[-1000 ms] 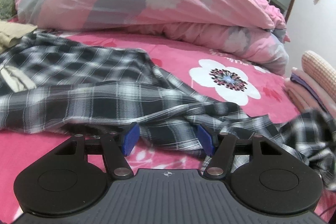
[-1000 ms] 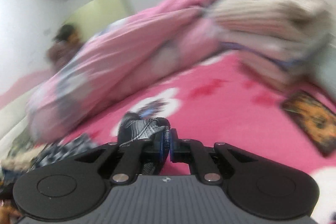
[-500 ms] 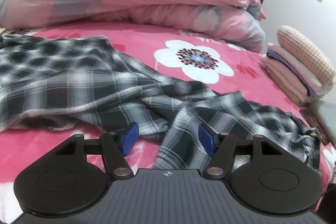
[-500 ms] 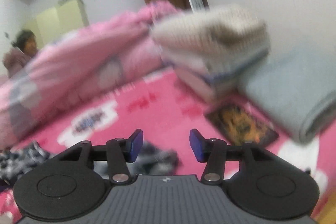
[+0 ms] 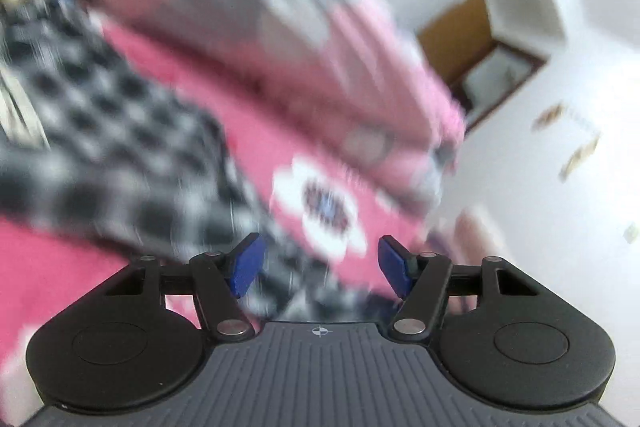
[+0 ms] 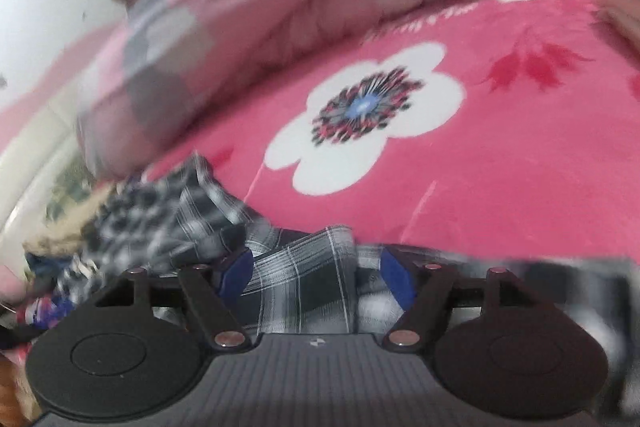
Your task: Fold clothes
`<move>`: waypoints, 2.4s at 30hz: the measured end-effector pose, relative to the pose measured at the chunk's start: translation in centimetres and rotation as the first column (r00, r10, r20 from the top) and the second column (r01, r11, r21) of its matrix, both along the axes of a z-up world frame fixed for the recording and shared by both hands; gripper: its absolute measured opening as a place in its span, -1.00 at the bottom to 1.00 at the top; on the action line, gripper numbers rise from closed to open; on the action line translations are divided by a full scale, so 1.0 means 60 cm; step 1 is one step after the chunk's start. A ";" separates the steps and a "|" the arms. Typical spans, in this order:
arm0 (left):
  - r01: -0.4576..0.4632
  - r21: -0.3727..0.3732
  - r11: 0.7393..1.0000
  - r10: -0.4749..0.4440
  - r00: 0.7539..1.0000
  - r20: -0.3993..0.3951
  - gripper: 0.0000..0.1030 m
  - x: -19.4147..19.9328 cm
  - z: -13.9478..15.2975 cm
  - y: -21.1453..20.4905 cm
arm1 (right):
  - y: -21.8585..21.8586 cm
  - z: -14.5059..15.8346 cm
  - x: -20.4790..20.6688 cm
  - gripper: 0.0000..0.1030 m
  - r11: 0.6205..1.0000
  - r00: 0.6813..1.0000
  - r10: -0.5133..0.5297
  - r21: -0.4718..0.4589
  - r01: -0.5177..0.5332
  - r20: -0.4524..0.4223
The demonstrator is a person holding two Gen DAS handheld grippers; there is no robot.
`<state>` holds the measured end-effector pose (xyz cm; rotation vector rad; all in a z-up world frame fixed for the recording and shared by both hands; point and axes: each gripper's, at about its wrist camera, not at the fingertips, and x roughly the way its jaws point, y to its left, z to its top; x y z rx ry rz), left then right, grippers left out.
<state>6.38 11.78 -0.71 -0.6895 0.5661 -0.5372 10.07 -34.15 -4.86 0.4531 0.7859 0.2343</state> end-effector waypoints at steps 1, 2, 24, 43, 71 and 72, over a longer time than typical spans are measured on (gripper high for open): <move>-0.030 0.016 0.999 0.030 0.999 0.014 0.27 -0.004 0.005 0.009 | 0.008 -0.006 0.005 0.11 0.999 0.999 0.041 0.004 -0.041 -0.003; -0.060 0.041 0.997 0.059 0.998 0.017 0.27 -0.006 0.004 0.013 | 0.019 -0.009 0.006 -0.11 0.998 0.998 0.062 0.000 -0.062 -0.003; -0.104 0.144 0.984 0.102 0.995 0.024 0.27 -0.018 -0.011 -0.016 | 0.296 0.069 -0.335 -0.90 0.469 0.442 0.882 -0.221 -0.855 0.162; -0.020 0.277 0.961 0.053 0.992 -0.113 0.31 0.018 -0.104 -0.067 | 0.221 -0.013 -0.065 -0.46 0.930 0.929 0.341 -0.200 -0.310 0.145; -0.041 0.275 0.960 0.076 0.990 -0.120 0.31 0.016 -0.109 -0.057 | 0.341 -0.017 -0.305 -0.81 0.368 0.380 0.925 -0.300 -0.880 0.022; -0.040 0.298 0.954 0.086 0.986 -0.142 0.31 0.019 -0.119 -0.059 | 0.335 -0.019 -0.301 -0.81 0.386 0.400 0.916 -0.299 -0.873 0.015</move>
